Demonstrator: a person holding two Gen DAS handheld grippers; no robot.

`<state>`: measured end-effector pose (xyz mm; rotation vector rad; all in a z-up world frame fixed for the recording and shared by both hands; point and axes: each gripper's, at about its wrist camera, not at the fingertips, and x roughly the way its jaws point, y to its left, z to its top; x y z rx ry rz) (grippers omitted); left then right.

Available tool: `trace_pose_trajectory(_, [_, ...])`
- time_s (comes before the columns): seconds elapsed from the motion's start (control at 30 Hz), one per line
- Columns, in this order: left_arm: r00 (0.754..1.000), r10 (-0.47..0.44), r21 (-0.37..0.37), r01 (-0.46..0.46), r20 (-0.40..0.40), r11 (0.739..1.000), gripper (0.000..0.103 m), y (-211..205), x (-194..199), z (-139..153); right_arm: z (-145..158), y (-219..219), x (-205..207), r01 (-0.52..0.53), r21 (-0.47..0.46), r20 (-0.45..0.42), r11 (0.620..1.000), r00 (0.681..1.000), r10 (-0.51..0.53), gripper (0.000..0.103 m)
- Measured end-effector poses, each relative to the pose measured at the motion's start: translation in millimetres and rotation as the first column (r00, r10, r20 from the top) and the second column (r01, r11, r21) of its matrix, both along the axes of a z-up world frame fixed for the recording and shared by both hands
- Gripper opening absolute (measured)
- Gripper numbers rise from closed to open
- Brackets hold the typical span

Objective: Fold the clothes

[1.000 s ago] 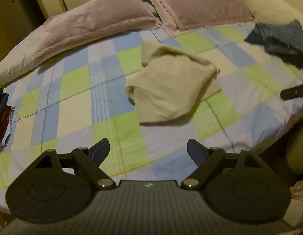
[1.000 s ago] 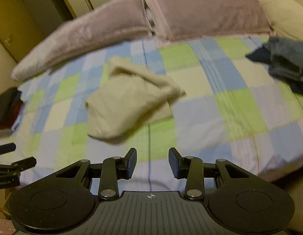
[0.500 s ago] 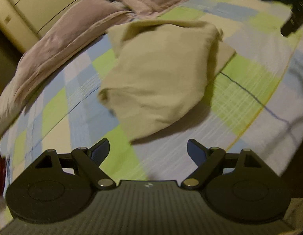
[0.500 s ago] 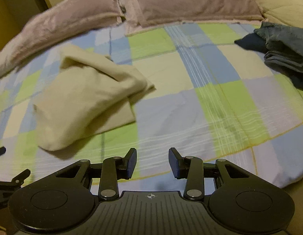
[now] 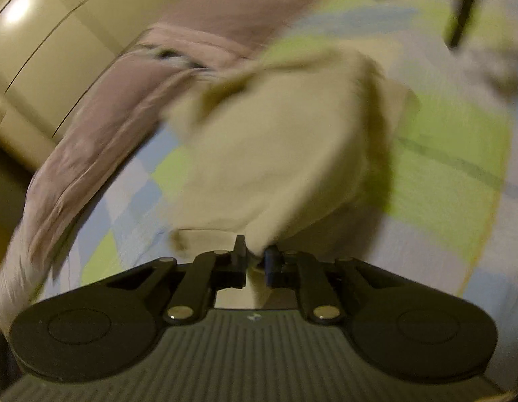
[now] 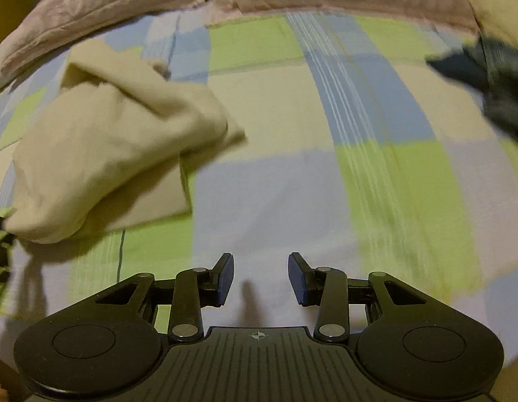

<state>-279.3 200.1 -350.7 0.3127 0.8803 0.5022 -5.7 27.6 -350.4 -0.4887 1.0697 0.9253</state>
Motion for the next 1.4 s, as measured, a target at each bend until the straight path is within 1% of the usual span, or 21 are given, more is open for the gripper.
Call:
trace_pose_trajectory(0.07, [0.993, 0.085, -0.063, -0.080, 0.081, 0.995, 0.009, 21, -13, 23, 8, 10, 6, -0.053, 0.043, 0.058, 0.998, 0.997, 0.051, 0.040])
trace_pose_trajectory(0.13, [0.968, 0.207, -0.145, -0.186, 0.144, 0.972, 0.009, 52, -26, 41, 15, 20, 7, -0.130, 0.090, 0.127, 0.987, 0.985, 0.118, 0.040])
trace_pose_trajectory(0.2, [0.934, 0.308, -0.219, -0.266, 0.184, 0.939, 0.009, 81, -36, 52, 16, 33, 2, -0.237, 0.105, 0.211, 0.966, 0.954, 0.211, 0.040])
trace_pose_trajectory(0.23, [0.926, 0.325, -0.245, -0.275, 0.194, 0.930, 0.009, 89, -37, 54, 16, 39, -2, -0.292, 0.105, 0.253, 0.951, 0.933, 0.258, 0.040])
trace_pose_trajectory(0.3, [0.910, 0.359, -0.296, -0.291, 0.210, 0.910, 0.009, 106, -39, 59, 9, 51, -16, -0.422, 0.071, 0.326, 0.904, 0.866, 0.379, 0.041])
trace_pose_trajectory(0.37, [0.910, 0.355, -0.301, -0.285, 0.212, 0.910, 0.009, 109, -35, 60, 0, 57, -34, -0.553, 0.038, 0.376, 0.832, 0.779, 0.501, 0.069])
trace_pose_trajectory(0.43, [0.909, 0.363, -0.306, -0.293, 0.205, 0.906, 0.009, 108, -35, 54, -4, 56, -48, -0.645, 0.051, 0.389, 0.762, 0.716, 0.580, 0.071])
trace_pose_trajectory(0.5, [0.907, 0.371, -0.312, -0.301, 0.197, 0.901, 0.009, 107, -34, 49, -9, 55, -62, -0.691, 0.048, 0.429, 0.721, 0.666, 0.610, 0.071])
trace_pose_trajectory(0.6, [0.898, 0.398, -0.329, -0.325, 0.186, 0.887, 0.009, 107, -39, 40, -26, 60, -72, -0.715, -0.034, 0.564, 0.698, 0.563, 0.605, 0.070])
trace_pose_trajectory(0.7, [0.892, 0.417, -0.337, -0.344, 0.174, 0.876, 0.009, 106, -46, 34, -40, 72, -61, -0.739, -0.050, 0.652, 0.672, 0.486, 0.582, 0.070])
trace_pose_trajectory(0.73, [0.891, 0.413, -0.333, -0.337, 0.190, 0.881, 0.009, 108, -48, 40, -42, 77, -58, -0.751, -0.051, 0.671, 0.659, 0.462, 0.579, 0.068])
trace_pose_trajectory(0.8, [0.888, 0.402, -0.324, -0.321, 0.224, 0.890, 0.009, 113, -52, 55, -39, 84, -55, -0.788, -0.032, 0.695, 0.614, 0.424, 0.580, 0.039])
trace_pose_trajectory(0.83, [0.886, 0.396, -0.319, -0.313, 0.241, 0.894, 0.009, 115, -55, 62, -38, 87, -54, -0.810, -0.033, 0.686, 0.586, 0.408, 0.602, 0.007])
trace_pose_trajectory(0.87, [0.884, 0.390, -0.315, -0.305, 0.258, 0.899, 0.009, 117, -57, 70, -35, 90, -52, -0.828, -0.029, 0.678, 0.560, 0.395, 0.620, 0.007])
trace_pose_trajectory(0.93, [0.879, 0.378, -0.305, -0.289, 0.291, 0.907, 0.009, 122, -61, 84, -25, 91, -52, -0.838, 0.007, 0.677, 0.546, 0.406, 0.614, 0.007])
trace_pose_trajectory(1.0, [0.873, 0.365, -0.294, -0.274, 0.323, 0.916, 0.009, 127, -66, 99, -7, 90, -50, -0.801, 0.061, 0.679, 0.596, 0.471, 0.563, 0.006])
trace_pose_trajectory(1.1, [0.862, 0.345, -0.277, -0.251, 0.372, 0.927, 0.008, 134, -72, 121, 38, 89, -42, -0.713, 0.185, 0.682, 0.676, 0.589, 0.434, 0.006])
trace_pose_trajectory(1.13, [0.858, 0.337, -0.271, -0.244, 0.387, 0.931, 0.008, 136, -74, 128, 57, 88, -41, -0.689, 0.220, 0.688, 0.690, 0.611, 0.391, 0.006])
trace_pose_trajectory(1.23, [0.844, 0.315, -0.252, -0.222, 0.434, 0.942, 0.008, 143, -81, 150, 118, 86, -52, -0.658, 0.286, 0.751, 0.697, 0.605, 0.264, 0.006])
trace_pose_trajectory(1.3, [0.820, 0.272, -0.201, -0.195, 0.504, 0.960, 0.008, 149, -91, 187, 158, 83, -62, -0.640, 0.323, 0.787, 0.697, 0.590, 0.178, 0.006])
trace_pose_trajectory(1.4, [0.786, 0.189, -0.116, -0.150, 0.589, 0.982, 0.008, 152, -111, 244, 218, 78, -80, -0.620, 0.371, 0.831, 0.692, 0.553, 0.050, 0.006])
